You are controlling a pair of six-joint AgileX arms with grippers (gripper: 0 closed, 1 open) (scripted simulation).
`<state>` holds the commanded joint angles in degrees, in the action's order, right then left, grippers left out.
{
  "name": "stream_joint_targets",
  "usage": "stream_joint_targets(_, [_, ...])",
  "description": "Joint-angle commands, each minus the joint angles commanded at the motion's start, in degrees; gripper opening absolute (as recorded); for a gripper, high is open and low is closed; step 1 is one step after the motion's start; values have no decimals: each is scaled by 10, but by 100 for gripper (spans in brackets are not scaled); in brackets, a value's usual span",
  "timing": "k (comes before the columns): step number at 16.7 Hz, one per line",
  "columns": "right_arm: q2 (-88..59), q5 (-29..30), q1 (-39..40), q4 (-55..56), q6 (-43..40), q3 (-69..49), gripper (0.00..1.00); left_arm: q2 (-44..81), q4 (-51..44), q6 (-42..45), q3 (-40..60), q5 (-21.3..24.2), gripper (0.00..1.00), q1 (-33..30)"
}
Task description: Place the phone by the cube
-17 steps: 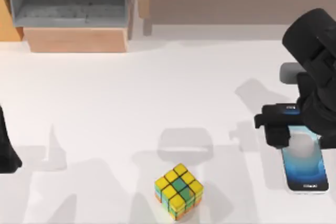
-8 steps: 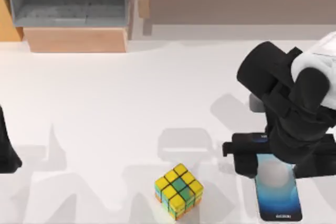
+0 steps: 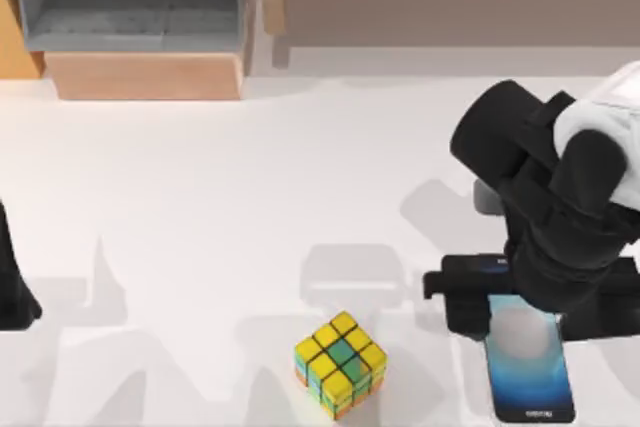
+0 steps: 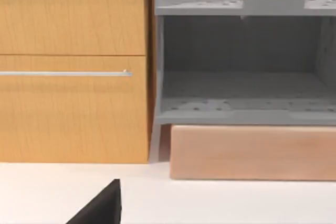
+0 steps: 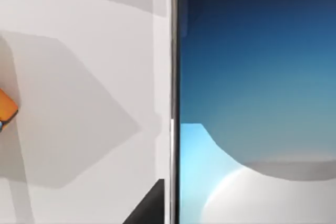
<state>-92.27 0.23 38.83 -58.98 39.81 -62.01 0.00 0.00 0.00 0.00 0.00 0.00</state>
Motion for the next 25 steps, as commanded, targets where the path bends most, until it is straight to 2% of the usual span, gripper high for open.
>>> stream_joint_targets(15, [-23,-84,6,63,6,29,0,0,0,0,0,0,100,0])
stream_joint_targets(19, [-24,-68,6,92,5,42,0,0,0,0,0,0,100,0])
stream_joint_targets(25, [-41,-6,5,126,2,71,0,0,0,0,0,0,100,0])
